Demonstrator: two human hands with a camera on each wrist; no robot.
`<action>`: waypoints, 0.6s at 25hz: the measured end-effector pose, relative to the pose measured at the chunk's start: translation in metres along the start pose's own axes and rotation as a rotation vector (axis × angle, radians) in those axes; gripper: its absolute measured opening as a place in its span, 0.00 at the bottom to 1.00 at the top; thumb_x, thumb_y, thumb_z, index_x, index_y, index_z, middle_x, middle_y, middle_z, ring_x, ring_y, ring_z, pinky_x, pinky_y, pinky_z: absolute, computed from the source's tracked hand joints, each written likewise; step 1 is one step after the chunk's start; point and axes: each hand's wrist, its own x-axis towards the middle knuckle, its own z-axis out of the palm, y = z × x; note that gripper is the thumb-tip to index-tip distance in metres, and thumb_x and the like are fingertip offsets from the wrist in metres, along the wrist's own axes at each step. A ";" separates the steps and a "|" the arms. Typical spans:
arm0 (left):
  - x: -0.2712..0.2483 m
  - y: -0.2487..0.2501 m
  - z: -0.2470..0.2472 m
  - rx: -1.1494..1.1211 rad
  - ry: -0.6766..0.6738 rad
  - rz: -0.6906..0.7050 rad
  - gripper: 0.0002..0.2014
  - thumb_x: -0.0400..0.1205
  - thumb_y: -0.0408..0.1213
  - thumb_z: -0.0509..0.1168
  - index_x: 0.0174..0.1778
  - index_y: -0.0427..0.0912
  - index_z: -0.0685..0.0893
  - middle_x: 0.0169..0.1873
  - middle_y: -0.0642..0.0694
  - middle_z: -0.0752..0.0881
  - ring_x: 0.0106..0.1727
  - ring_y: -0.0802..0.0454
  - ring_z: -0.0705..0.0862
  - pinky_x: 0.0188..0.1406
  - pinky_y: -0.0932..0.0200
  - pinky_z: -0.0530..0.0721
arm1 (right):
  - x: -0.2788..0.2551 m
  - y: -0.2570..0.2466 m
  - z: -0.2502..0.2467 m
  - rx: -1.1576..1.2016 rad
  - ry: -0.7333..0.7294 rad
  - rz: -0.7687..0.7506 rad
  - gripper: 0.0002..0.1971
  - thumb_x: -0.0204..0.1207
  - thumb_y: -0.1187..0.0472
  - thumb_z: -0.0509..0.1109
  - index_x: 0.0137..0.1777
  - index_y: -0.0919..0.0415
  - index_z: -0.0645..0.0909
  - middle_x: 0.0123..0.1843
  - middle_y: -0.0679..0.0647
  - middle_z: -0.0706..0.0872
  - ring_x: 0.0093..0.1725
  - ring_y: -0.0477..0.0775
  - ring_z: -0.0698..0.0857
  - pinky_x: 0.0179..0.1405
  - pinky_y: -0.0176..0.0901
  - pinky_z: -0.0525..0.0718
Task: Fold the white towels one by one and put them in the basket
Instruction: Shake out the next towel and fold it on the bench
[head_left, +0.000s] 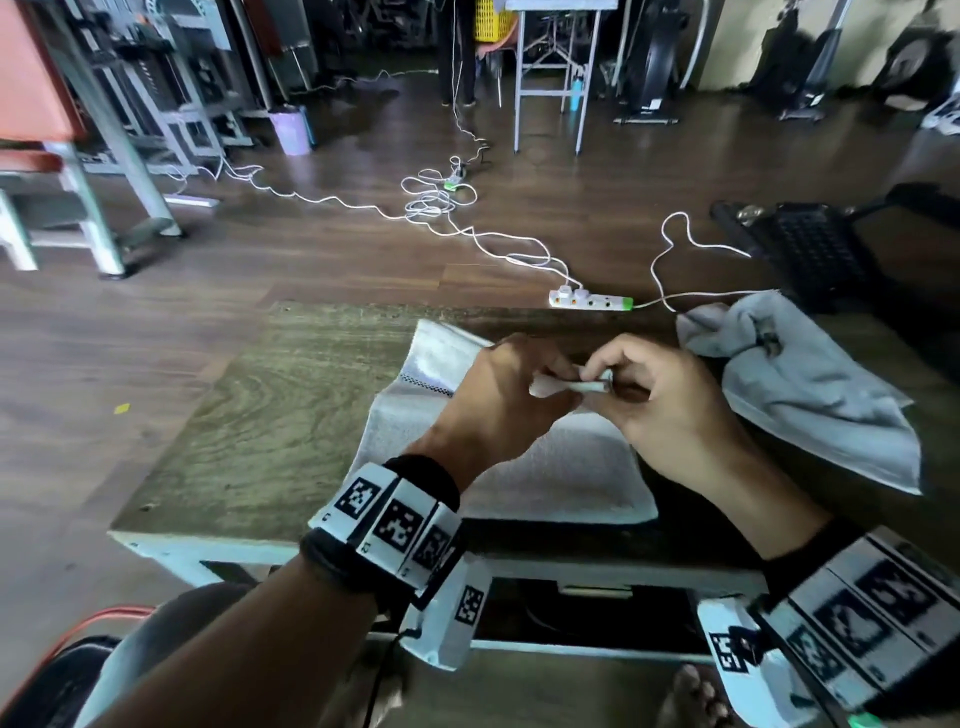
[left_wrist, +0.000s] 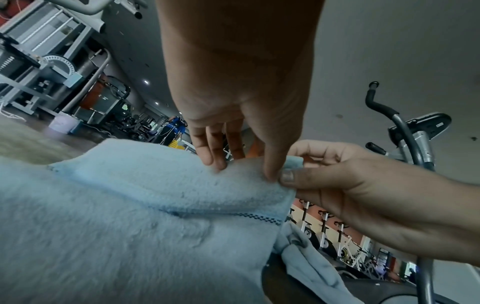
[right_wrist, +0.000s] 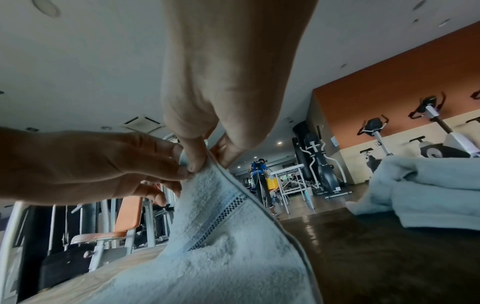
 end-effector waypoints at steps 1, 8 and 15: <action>-0.006 0.004 0.002 -0.018 0.021 -0.001 0.07 0.73 0.37 0.77 0.45 0.42 0.90 0.41 0.51 0.88 0.42 0.60 0.81 0.43 0.68 0.78 | -0.006 -0.003 0.000 0.036 0.019 0.020 0.14 0.71 0.73 0.79 0.46 0.54 0.84 0.41 0.47 0.90 0.40 0.47 0.89 0.38 0.25 0.79; -0.037 -0.002 -0.002 -0.071 0.083 -0.012 0.06 0.77 0.38 0.75 0.47 0.42 0.89 0.42 0.60 0.86 0.45 0.69 0.81 0.45 0.78 0.72 | -0.025 -0.008 0.015 0.201 0.055 0.129 0.16 0.71 0.73 0.80 0.52 0.54 0.86 0.46 0.48 0.91 0.47 0.44 0.90 0.48 0.29 0.85; -0.019 -0.021 -0.015 0.008 0.086 -0.057 0.04 0.79 0.39 0.73 0.46 0.43 0.88 0.39 0.59 0.86 0.43 0.70 0.82 0.41 0.79 0.72 | 0.003 -0.005 0.027 0.308 0.013 0.175 0.09 0.78 0.65 0.76 0.57 0.57 0.89 0.51 0.47 0.93 0.51 0.39 0.91 0.49 0.28 0.83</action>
